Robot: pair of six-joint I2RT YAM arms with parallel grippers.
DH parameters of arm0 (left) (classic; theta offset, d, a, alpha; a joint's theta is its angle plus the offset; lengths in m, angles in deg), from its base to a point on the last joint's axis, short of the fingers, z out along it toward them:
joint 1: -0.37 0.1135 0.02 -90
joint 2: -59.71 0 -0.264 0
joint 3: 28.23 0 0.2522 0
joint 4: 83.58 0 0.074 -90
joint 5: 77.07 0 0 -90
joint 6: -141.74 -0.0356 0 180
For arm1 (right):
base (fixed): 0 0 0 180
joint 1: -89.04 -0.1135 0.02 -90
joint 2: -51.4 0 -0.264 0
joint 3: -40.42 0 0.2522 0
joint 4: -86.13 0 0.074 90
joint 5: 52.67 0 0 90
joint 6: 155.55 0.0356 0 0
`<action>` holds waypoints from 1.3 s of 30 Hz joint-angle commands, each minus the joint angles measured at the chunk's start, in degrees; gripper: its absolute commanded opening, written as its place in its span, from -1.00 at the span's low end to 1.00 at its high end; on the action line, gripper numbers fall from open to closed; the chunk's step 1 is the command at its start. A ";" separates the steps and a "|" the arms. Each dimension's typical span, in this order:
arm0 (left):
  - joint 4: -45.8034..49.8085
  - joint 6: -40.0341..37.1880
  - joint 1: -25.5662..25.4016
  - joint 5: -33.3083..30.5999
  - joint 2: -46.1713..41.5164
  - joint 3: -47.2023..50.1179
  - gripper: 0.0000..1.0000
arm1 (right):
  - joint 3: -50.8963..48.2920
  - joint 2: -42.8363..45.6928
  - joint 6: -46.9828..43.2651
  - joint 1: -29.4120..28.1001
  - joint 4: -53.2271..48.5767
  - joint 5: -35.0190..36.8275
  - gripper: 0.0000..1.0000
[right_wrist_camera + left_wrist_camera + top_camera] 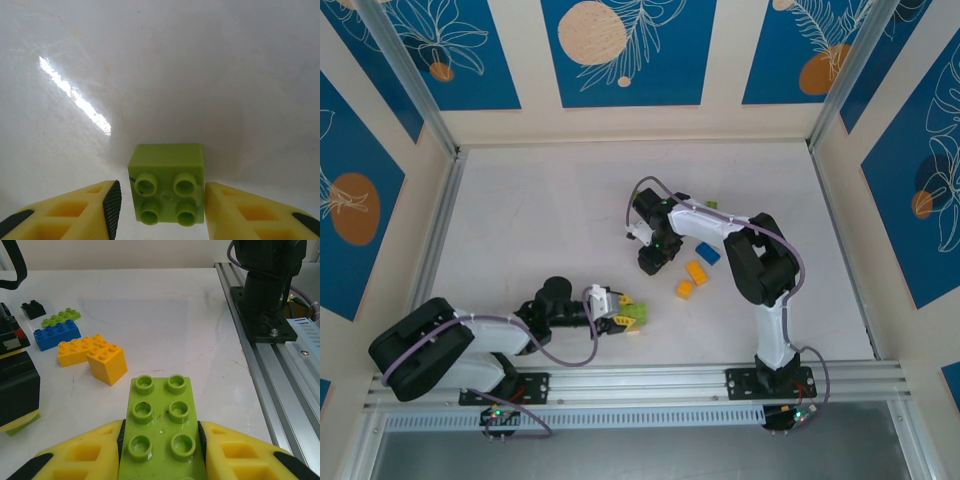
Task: Assemble a carrot with lego
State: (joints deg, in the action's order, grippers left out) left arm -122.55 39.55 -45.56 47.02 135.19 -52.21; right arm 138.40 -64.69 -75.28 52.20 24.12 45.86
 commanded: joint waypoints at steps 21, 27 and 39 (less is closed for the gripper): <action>4.48 -1.61 -0.06 -0.14 1.62 -1.26 -0.37 | 2.33 -1.60 0.68 1.33 -1.14 -4.79 -0.03; 4.64 -1.69 -0.11 -0.34 1.60 -1.25 -0.38 | 2.73 -2.03 0.68 1.64 -1.31 -5.55 -0.11; 4.92 -1.68 -0.10 -0.82 1.75 -1.47 -0.40 | 3.58 -2.76 0.76 1.68 -1.88 -6.31 -0.23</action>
State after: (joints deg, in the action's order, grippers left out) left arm -121.46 39.55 -45.56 46.97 135.65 -53.21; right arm 140.33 -66.26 -75.02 53.56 23.57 41.75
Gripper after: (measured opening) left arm 0.346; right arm 0.389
